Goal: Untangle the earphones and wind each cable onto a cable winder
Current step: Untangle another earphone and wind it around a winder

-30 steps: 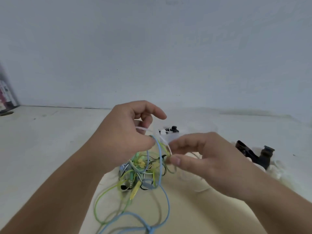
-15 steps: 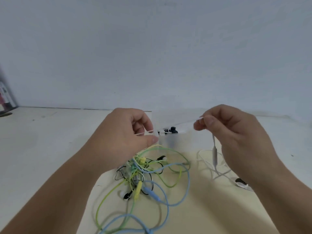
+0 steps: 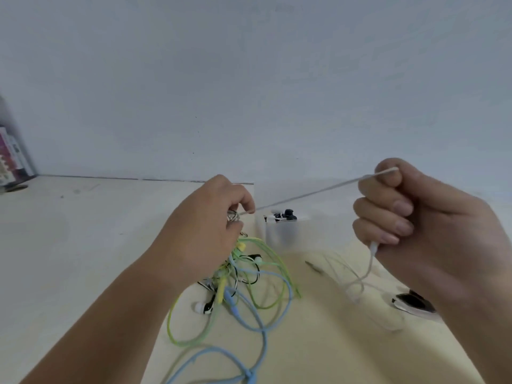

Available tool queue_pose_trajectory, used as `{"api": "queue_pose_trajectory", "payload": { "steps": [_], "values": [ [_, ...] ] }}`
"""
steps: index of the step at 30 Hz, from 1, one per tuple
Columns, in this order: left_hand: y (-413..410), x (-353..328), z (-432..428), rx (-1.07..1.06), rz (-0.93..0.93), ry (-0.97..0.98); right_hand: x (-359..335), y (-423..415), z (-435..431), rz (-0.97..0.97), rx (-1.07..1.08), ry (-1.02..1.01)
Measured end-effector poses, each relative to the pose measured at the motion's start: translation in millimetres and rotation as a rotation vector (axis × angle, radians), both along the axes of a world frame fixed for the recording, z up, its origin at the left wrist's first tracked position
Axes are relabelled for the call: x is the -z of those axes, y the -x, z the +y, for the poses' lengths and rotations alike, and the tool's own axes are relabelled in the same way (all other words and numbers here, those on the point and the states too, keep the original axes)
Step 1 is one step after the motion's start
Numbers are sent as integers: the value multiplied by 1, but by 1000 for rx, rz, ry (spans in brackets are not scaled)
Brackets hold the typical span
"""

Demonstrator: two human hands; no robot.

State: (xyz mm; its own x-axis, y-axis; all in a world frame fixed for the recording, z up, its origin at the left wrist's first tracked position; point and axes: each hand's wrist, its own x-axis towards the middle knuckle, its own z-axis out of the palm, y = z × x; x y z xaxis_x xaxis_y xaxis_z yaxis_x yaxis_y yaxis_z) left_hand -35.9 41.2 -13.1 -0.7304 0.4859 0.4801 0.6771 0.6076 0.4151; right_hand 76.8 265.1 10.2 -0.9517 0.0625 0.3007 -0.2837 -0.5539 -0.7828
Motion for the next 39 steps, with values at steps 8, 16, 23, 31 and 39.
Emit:
{"api": "queue_pose_trajectory", "payload": {
  "steps": [8, 16, 23, 31, 39],
  "values": [
    [1, 0, -5, -31, -172, 47, 7, 10, 15, -269, 710, -657],
    [-14, 2, 9, 94, -184, 50, 24, 12, -10, -116, 635, -1364],
    [-28, 1, 19, 204, -221, 12, 34, 8, -35, -2, 468, -1375],
    [-14, -14, 2, 242, -451, -309, 20, 8, -26, -124, 484, -940],
    [-9, -21, 6, 172, -646, -881, 19, 8, -23, -95, 501, -792]
  ]
}}
